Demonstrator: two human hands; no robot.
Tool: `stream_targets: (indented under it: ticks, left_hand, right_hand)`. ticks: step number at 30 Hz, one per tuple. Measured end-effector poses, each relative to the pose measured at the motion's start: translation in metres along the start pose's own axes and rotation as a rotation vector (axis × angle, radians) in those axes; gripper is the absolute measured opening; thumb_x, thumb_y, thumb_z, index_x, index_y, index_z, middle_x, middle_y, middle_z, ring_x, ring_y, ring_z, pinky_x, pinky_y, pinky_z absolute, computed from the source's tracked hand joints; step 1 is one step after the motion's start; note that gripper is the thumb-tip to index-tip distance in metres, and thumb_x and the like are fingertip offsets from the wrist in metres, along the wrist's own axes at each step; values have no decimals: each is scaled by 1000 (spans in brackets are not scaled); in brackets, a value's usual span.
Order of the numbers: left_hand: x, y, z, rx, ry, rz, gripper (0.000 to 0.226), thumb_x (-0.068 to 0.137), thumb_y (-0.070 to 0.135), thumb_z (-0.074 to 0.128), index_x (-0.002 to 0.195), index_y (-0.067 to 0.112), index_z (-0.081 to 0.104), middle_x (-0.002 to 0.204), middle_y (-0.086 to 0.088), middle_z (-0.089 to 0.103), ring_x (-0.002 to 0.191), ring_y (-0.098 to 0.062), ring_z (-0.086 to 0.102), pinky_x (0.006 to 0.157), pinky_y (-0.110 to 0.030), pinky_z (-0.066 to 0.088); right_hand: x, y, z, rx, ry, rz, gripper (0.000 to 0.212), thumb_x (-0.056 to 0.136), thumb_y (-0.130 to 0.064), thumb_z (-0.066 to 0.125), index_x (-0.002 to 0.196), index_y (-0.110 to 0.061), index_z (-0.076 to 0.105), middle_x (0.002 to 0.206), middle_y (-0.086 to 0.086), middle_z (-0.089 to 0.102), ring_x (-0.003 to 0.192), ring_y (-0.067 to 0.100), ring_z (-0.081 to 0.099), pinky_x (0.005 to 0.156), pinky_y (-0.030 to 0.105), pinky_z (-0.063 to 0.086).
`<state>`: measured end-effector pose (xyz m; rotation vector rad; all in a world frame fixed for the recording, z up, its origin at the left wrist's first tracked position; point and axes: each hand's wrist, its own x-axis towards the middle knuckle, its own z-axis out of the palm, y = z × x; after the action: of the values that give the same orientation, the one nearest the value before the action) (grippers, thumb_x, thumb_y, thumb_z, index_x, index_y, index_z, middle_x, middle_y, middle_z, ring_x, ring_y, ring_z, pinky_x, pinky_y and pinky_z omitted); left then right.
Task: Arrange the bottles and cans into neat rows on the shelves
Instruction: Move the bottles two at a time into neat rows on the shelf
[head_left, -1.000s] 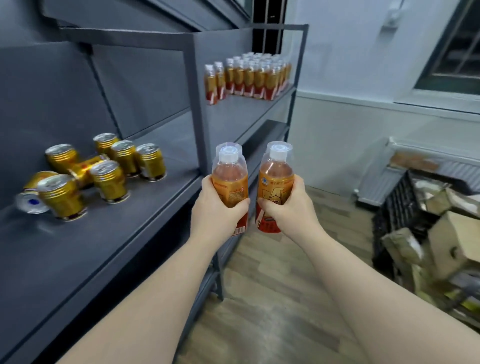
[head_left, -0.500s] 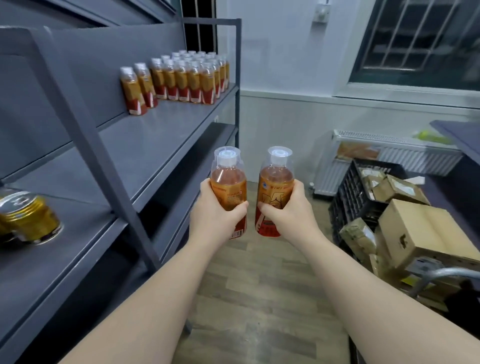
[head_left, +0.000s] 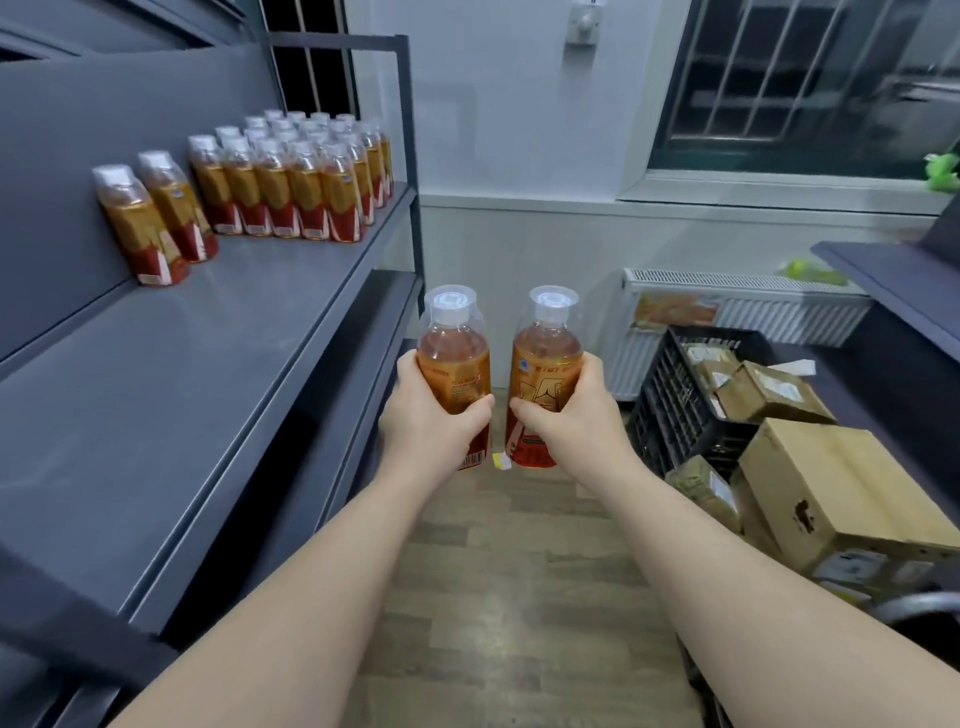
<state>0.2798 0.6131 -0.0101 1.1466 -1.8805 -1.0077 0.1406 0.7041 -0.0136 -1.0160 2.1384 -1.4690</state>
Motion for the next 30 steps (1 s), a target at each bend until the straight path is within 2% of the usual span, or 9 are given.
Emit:
stream_targets:
  ticks: [5,9,13,16,19,24,27,30]
  left_hand:
    - [48,-5,17,25,2,-9,72,76,44,80,132,29,37,113,9,58,104,-17,59,89,-41,54]
    - [88,-9,33,43,20,-23,74,75,45,80,133,30,36,115,8,58,106,-18,59,91,-43,55]
    - [132,0,50,44,69,-45,73,78,42,80,134,27,37,115,6,58,106,-19,59,89,-38,54]
    - [167,10,63,62,90,-58,73,78,42,80,135,26,36,117,4,58,108,-20,59,91,-41,54]
    - [198,13,77,65,126,-75,74,78,43,79,135,28,35,116,6,57,108,-20,58,93,-43,53]
    - [238,8,91,76,153,-103,75,77,44,80,135,28,35,118,5,58,108,-19,58,93,-44,54]
    - [262,2,94,71,173,-118,74,76,45,80,134,29,37,116,6,58,107,-18,59,91,-43,54]
    - [290,-5,90,59,205,-128,74,76,44,80,134,28,37,118,6,58,108,-18,58,92,-43,54]
  right_hand:
    - [51,9,7,-19,-5,15,66,79,-34,79,128,-33,35,115,-10,61,108,15,61,94,42,53]
    - [101,15,14,-19,-35,9,64,80,-34,78,127,-33,35,113,-11,60,107,14,60,92,40,52]
    - [160,17,20,-8,-80,-21,64,80,-33,79,126,-31,36,113,-9,60,107,15,59,89,36,50]
    - [204,17,20,-4,-118,-41,64,81,-33,79,128,-31,36,117,-7,60,108,17,59,89,36,51]
    - [245,19,20,-12,-148,-59,67,81,-35,78,133,-29,36,121,-5,59,110,18,58,93,40,52]
    - [296,27,28,-20,-177,-65,65,80,-35,79,130,-29,37,120,-5,60,110,19,59,94,44,52]
    - [323,28,40,-32,-198,-81,65,80,-35,79,130,-27,38,119,-4,60,108,19,59,93,42,52]
    - [350,23,61,-8,-239,-100,62,81,-33,79,127,-30,37,117,-5,60,106,16,59,87,35,50]
